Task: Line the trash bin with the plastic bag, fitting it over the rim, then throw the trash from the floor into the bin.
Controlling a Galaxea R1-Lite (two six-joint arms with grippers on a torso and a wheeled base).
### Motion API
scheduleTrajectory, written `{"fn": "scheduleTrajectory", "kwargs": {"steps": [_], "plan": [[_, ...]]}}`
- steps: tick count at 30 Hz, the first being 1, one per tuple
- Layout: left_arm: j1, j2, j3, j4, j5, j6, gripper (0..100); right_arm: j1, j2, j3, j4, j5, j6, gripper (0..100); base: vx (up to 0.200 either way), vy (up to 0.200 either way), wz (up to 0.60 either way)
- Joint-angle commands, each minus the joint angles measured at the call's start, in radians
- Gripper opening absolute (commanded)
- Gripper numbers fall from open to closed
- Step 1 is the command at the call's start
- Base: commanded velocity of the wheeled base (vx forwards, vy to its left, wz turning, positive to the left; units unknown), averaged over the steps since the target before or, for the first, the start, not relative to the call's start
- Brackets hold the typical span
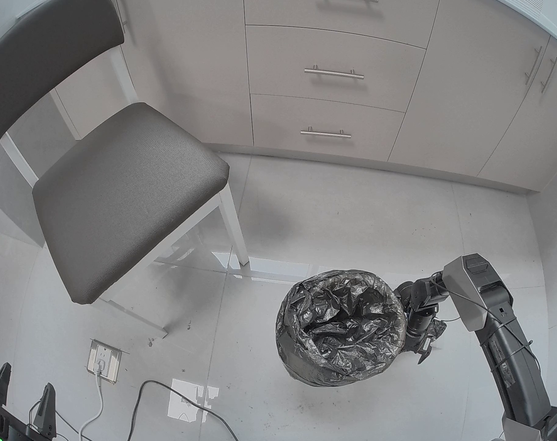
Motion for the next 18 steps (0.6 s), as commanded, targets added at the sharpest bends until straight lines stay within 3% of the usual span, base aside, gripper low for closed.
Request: {"fn": "scheduleTrajectory", "kwargs": {"steps": [1,18], "plan": [[0.000,-0.016,0.012,0.000,0.000,0.000,100,0.009,-0.063,0.000,-0.001,0.025,0.019,100,0.000,0.000,0.00],[0.000,-0.016,0.012,0.000,0.000,0.000,100,-0.008,-0.025,0.000,-0.004,0.022,-0.015,100,0.000,0.000,0.00]]}}
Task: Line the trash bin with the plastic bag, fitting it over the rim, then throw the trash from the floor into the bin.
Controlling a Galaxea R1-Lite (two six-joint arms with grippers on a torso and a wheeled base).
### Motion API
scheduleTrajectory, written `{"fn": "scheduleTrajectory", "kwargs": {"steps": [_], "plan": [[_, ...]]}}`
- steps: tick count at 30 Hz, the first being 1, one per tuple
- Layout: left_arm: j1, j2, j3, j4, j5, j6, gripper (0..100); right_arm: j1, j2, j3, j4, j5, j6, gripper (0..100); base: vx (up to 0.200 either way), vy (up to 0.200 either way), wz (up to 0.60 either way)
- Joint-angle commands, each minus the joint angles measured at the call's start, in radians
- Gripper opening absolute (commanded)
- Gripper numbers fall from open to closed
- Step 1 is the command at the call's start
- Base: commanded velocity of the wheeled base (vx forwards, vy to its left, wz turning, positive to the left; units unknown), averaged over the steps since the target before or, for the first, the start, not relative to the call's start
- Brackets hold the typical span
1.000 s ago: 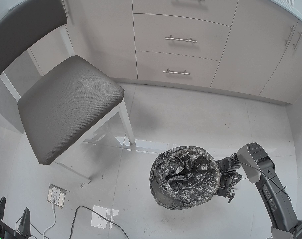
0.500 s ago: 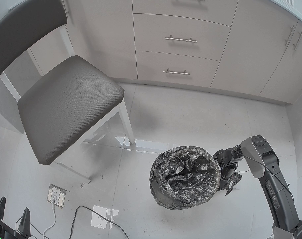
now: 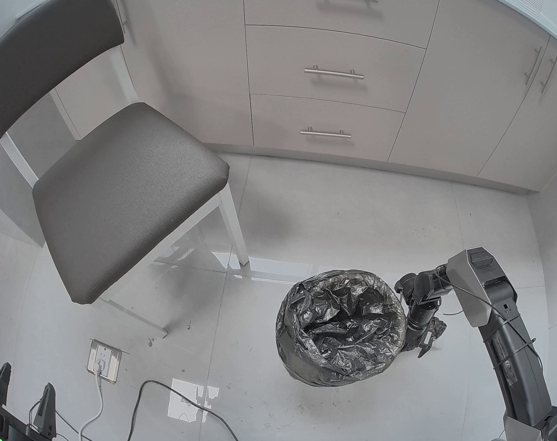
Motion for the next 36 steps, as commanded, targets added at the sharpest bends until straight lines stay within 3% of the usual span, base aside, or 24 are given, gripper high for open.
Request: {"fn": "scheduleTrajectory", "kwargs": {"steps": [1,8,18,22,27,28,36], "plan": [[0.000,-0.016,0.012,0.000,0.000,0.000,100,-0.003,0.020,0.000,-0.009,-0.003,-0.017,100,0.000,0.000,0.00],[0.000,-0.016,0.012,0.000,0.003,-0.002,100,-0.003,0.033,0.000,-0.083,-0.009,-0.052,100,0.000,0.000,0.00],[0.000,-0.016,0.018,-0.005,0.005,0.017,100,0.001,0.040,0.000,-0.155,-0.046,-0.183,100,0.000,0.000,0.00],[-0.002,-0.016,0.018,-0.005,0.003,0.032,100,0.001,0.065,0.000,-0.203,-0.118,-0.258,100,0.000,0.000,0.00],[0.000,-0.016,0.018,-0.005,-0.001,0.041,100,0.000,0.083,0.000,-0.210,-0.132,-0.275,100,0.000,0.000,0.00],[0.000,-0.016,0.018,-0.005,-0.001,0.041,100,-0.002,0.086,0.000,-0.210,-0.132,-0.275,0,0.000,0.000,0.00],[0.000,-0.016,0.018,-0.005,-0.001,0.038,100,-0.016,0.082,0.000,-0.215,-0.131,-0.275,0,0.000,0.000,0.00]]}}
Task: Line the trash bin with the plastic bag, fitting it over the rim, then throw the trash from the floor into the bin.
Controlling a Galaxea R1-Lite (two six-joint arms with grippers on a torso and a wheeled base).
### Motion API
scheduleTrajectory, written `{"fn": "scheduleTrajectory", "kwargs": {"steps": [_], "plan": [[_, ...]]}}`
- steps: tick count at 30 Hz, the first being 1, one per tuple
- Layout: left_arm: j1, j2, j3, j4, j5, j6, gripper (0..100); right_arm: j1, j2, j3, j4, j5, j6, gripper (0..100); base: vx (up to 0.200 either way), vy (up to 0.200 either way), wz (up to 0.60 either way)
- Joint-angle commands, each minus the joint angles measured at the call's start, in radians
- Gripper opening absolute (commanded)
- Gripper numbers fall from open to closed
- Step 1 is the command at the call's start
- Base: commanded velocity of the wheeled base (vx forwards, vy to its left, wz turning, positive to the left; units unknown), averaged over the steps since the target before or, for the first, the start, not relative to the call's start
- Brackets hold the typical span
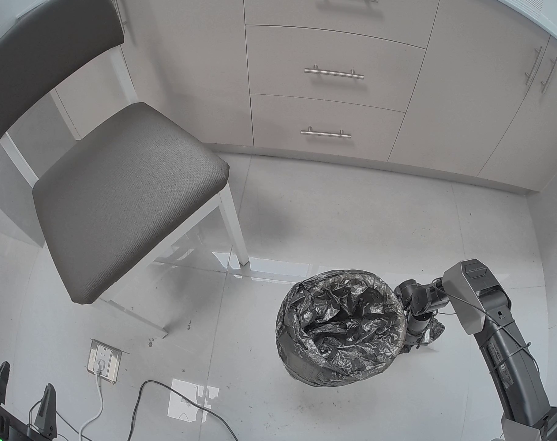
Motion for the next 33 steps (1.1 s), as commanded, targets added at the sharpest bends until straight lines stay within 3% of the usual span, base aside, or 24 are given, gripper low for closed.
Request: {"fn": "scheduleTrajectory", "kwargs": {"steps": [1,17,22,25,29,33], "plan": [[0.000,-0.016,0.018,0.000,0.001,-0.002,100,-0.004,0.001,0.000,0.000,-0.001,0.001,0,0.000,0.000,0.00],[0.000,-0.016,0.018,0.000,0.001,-0.006,100,-0.008,-0.205,0.000,0.313,-0.005,-0.007,0,0.000,0.000,0.00],[0.000,-0.016,0.018,0.000,0.001,-0.006,100,-0.047,-0.297,0.000,0.419,-0.014,-0.007,0,0.000,0.000,0.00],[0.000,-0.016,0.018,0.000,0.001,-0.006,100,-0.056,-0.337,0.000,0.472,-0.028,-0.005,0,0.000,0.000,0.00],[0.000,-0.016,0.018,0.000,0.001,-0.006,100,-0.050,-0.399,0.000,0.546,-0.115,-0.033,0,0.000,0.000,0.00],[0.000,-0.016,0.018,0.000,0.001,-0.006,100,-0.021,-0.473,0.000,0.641,-0.127,-0.053,0,0.000,0.000,0.00]]}}
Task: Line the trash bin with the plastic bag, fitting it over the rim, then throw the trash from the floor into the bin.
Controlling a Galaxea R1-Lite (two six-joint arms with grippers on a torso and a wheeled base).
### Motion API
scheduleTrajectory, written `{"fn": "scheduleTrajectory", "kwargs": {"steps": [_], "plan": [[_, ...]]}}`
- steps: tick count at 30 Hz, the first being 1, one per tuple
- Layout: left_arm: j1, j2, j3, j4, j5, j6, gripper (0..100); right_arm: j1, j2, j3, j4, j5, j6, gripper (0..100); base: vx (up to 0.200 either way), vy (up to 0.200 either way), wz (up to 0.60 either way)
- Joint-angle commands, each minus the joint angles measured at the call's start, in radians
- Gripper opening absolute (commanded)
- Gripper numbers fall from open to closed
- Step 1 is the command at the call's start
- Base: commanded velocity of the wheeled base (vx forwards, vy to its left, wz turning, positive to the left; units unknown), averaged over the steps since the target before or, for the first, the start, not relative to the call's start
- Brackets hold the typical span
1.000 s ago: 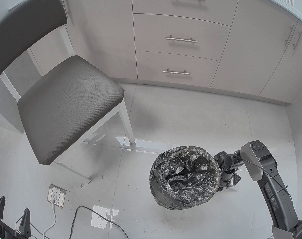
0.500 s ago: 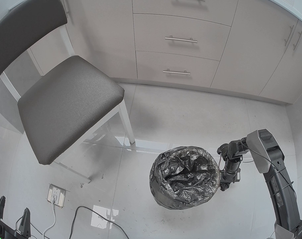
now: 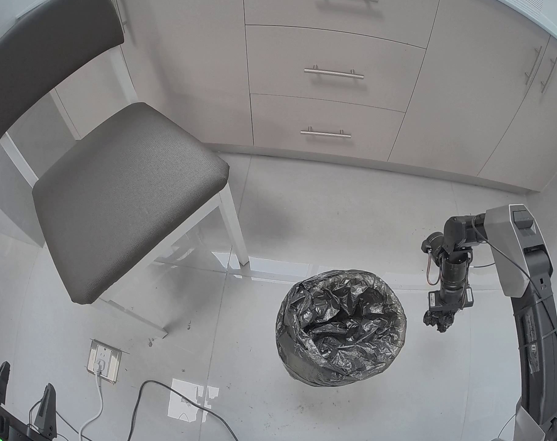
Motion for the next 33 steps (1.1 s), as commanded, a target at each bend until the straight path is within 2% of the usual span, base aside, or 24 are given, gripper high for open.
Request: {"fn": "scheduleTrajectory", "kwargs": {"steps": [1,4,8,9,11,15,16,17,22,26,33], "plan": [[0.000,-0.016,0.018,0.000,0.001,0.000,100,0.044,-0.153,0.000,0.083,0.001,-0.032,0,0.000,0.000,0.00],[0.000,-0.016,0.018,0.000,0.001,0.000,100,0.075,-0.223,0.000,0.126,0.040,-0.075,0,0.000,0.000,0.00],[0.000,-0.016,0.018,0.000,0.001,0.000,100,0.191,-0.388,0.000,0.210,0.058,-0.070,0,0.000,0.000,0.00],[0.000,-0.016,0.018,0.000,0.001,0.000,100,0.191,-0.388,0.000,0.210,0.058,-0.070,0,0.000,0.000,0.00],[0.000,-0.016,0.018,0.000,0.001,0.000,100,0.286,-0.470,0.000,0.268,0.080,-0.070,0,0.000,0.000,0.00],[0.000,-0.016,0.018,0.000,0.001,0.000,100,0.424,-0.516,0.000,0.275,0.081,-0.075,0,0.000,0.000,0.00],[0.000,-0.016,0.018,0.000,0.001,0.000,100,0.429,-0.516,0.000,0.275,0.081,-0.075,0,0.000,0.000,0.00],[0.000,-0.016,0.018,0.000,0.001,0.000,100,0.490,-0.521,0.000,0.278,0.077,-0.075,0,0.000,0.000,0.00],[0.000,-0.016,0.018,0.000,0.001,0.000,100,0.616,-0.498,0.000,0.285,0.063,-0.058,0,0.000,0.000,0.00],[0.000,-0.016,0.018,0.000,0.001,0.000,100,0.667,-0.437,0.000,0.284,0.066,-0.021,0,0.000,0.000,0.00],[0.000,-0.016,0.018,0.000,0.001,0.000,100,0.696,-0.292,0.000,0.275,0.067,0.050,0,0.000,0.000,0.00]]}}
